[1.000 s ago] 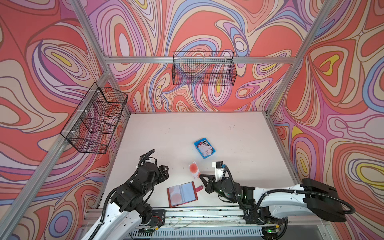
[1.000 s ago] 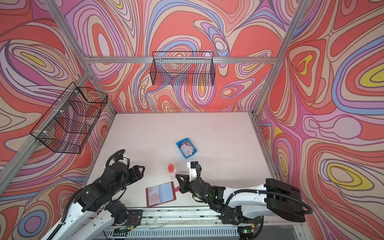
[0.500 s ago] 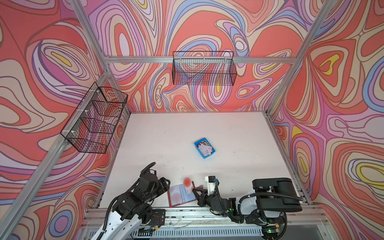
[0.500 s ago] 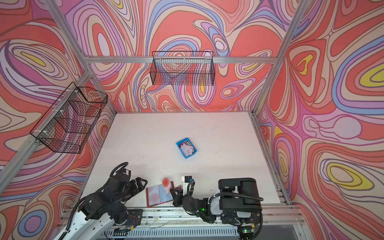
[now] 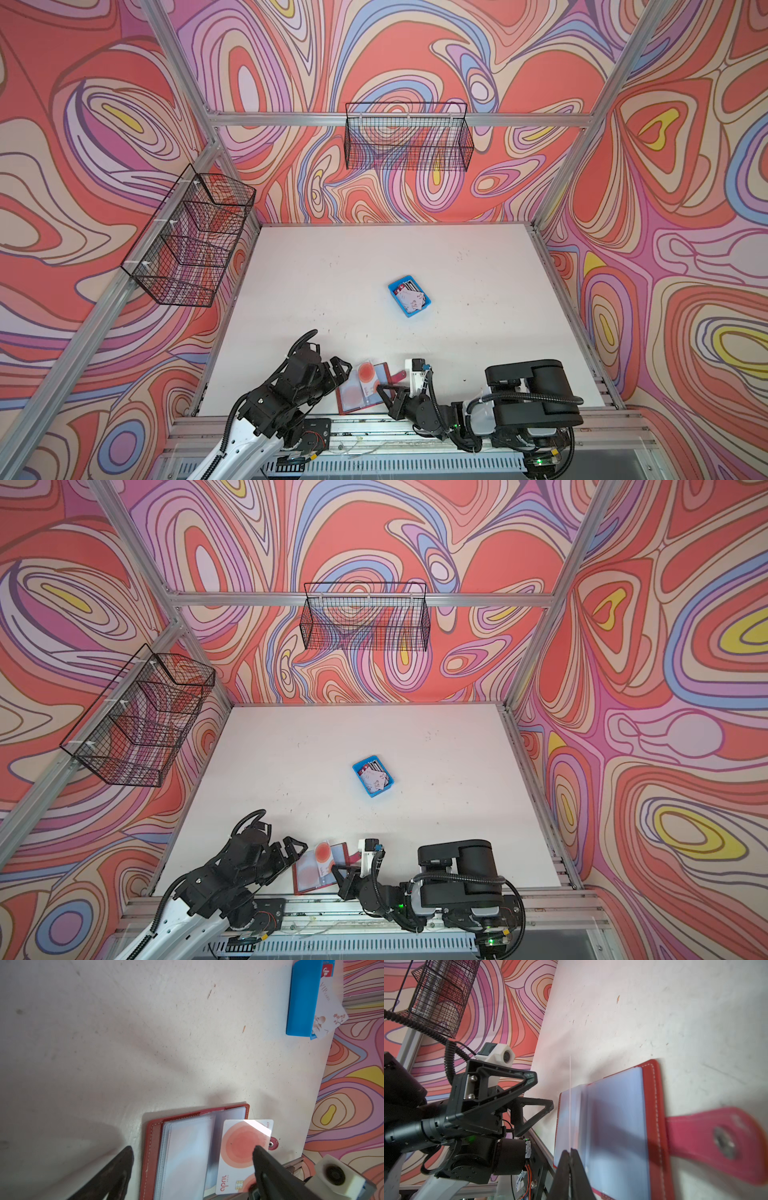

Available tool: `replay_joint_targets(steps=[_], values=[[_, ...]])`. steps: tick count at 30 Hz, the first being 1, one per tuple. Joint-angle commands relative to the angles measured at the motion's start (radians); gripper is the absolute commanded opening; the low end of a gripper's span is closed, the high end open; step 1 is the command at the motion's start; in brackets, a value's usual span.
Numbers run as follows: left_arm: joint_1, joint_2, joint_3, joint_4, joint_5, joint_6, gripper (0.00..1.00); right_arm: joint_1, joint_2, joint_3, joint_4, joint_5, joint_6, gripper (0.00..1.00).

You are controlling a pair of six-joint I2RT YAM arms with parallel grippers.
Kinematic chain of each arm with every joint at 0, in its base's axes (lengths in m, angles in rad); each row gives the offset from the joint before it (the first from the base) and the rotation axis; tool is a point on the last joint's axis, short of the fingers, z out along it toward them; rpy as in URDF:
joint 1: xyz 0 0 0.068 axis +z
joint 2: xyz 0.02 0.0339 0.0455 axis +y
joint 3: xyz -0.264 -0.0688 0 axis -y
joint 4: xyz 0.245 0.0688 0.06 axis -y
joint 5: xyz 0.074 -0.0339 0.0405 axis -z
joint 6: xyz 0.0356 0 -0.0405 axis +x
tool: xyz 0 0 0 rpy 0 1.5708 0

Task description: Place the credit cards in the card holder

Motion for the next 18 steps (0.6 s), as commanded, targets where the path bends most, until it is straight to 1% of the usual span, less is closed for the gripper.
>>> replay_joint_targets(steps=[1, 6, 10, 18], values=[[0.006, 0.022, -0.02, 0.078, 0.017, -0.03, 0.92, 0.011, 0.027, 0.01, -0.029, 0.041, 0.074, 0.0], [0.006, 0.064, -0.029, 0.113, 0.037, -0.03, 0.92, 0.013, 0.028, -0.017, -0.012, 0.075, 0.102, 0.0], [0.006, 0.096, -0.04, 0.152, 0.06, -0.032, 0.92, 0.015, 0.046, -0.001, -0.009, 0.058, 0.11, 0.0], [0.006, 0.124, -0.039, 0.153, 0.06, -0.026, 0.93, 0.022, 0.069, 0.016, -0.037, 0.065, 0.137, 0.0]])
